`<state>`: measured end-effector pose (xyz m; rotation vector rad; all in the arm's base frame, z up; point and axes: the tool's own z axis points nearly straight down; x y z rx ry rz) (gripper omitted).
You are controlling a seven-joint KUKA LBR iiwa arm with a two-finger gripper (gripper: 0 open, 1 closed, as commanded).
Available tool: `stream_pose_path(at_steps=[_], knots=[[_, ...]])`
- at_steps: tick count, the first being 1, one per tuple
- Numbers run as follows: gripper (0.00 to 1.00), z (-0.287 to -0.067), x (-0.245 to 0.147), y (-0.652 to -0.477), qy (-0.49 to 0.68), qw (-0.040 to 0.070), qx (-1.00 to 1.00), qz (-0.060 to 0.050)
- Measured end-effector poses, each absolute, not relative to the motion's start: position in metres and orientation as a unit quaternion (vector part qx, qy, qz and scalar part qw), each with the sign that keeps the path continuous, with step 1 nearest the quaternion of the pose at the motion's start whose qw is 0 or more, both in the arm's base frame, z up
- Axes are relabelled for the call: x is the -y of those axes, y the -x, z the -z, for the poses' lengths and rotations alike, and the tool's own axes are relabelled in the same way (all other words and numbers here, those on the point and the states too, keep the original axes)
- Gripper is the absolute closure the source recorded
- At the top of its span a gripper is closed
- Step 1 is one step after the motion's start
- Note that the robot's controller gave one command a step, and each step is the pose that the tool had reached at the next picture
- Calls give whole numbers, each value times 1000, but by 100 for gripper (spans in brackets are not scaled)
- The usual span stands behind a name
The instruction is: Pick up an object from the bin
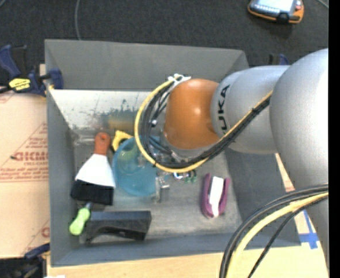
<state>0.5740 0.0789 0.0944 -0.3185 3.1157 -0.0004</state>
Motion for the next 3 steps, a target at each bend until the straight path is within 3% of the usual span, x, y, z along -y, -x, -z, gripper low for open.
stream_pose_path(at_steps=[1, 2, 3], knots=[[0, -147, -60, -597, 324, 7, -946, 2], [0, -99, -111, -560, 113, 1, -994, -1], [0, -79, -59, -608, 443, 10, -896, 4]])
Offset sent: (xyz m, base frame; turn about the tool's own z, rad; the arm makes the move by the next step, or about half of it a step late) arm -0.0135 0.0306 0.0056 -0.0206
